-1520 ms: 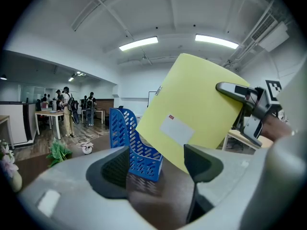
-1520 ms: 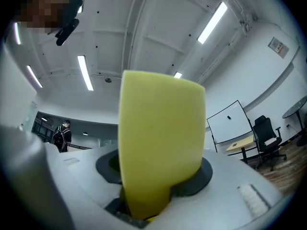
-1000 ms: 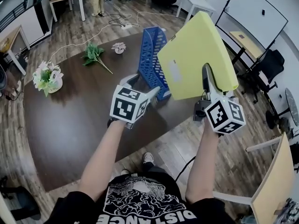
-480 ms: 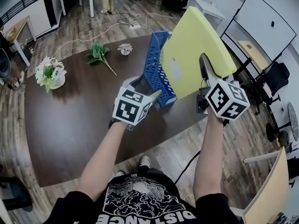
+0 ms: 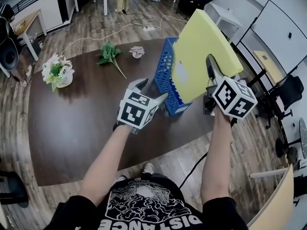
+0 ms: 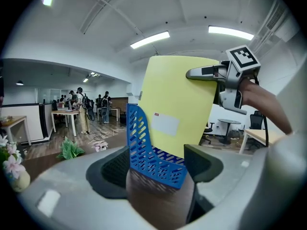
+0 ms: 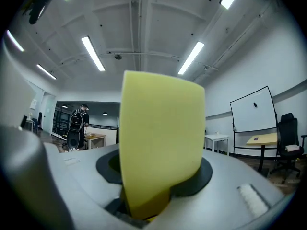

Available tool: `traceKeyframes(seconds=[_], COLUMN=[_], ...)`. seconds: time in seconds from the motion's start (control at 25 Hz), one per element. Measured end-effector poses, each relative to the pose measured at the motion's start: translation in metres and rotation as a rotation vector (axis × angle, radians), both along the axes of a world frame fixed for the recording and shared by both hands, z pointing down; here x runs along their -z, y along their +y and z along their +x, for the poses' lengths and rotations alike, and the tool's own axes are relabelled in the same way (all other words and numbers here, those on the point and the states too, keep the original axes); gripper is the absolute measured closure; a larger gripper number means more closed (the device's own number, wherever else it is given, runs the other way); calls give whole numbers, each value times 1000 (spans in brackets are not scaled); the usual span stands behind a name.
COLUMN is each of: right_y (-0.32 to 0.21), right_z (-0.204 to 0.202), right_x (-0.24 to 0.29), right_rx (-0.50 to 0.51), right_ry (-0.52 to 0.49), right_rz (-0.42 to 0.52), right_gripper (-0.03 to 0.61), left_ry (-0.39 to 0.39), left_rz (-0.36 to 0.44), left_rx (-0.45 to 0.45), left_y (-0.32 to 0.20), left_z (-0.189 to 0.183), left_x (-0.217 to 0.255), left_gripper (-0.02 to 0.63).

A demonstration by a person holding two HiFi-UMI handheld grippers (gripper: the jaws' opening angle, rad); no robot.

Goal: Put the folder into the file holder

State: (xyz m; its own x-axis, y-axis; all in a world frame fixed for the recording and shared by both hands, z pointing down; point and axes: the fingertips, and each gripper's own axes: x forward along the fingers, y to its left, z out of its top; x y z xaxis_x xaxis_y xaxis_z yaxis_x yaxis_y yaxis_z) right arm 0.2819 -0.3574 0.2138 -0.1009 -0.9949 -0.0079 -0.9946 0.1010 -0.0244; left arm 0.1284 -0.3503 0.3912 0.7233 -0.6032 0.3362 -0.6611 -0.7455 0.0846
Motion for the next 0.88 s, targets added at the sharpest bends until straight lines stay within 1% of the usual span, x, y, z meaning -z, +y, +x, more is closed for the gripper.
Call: traceKeyframes(seconds=[0.48,0.72,0.88], right_y=[-41,-54,-59], right_z=[-7,-8,-10], right_x=[-18,-25,-33], right_rx=[46,53,64], right_ry=[23,56,56], right_rz=[-83,-129,-145], right_gripper=[370,370,370], left_ry=[-20,-15,-17], left_rz=[-4,-9,-13], left_rx=[55,70,74], left_y=[-18,-24,-25], left_z=[-9,-8,-5], left_x=[-8,-11,-12], left_gripper=[245,245,245])
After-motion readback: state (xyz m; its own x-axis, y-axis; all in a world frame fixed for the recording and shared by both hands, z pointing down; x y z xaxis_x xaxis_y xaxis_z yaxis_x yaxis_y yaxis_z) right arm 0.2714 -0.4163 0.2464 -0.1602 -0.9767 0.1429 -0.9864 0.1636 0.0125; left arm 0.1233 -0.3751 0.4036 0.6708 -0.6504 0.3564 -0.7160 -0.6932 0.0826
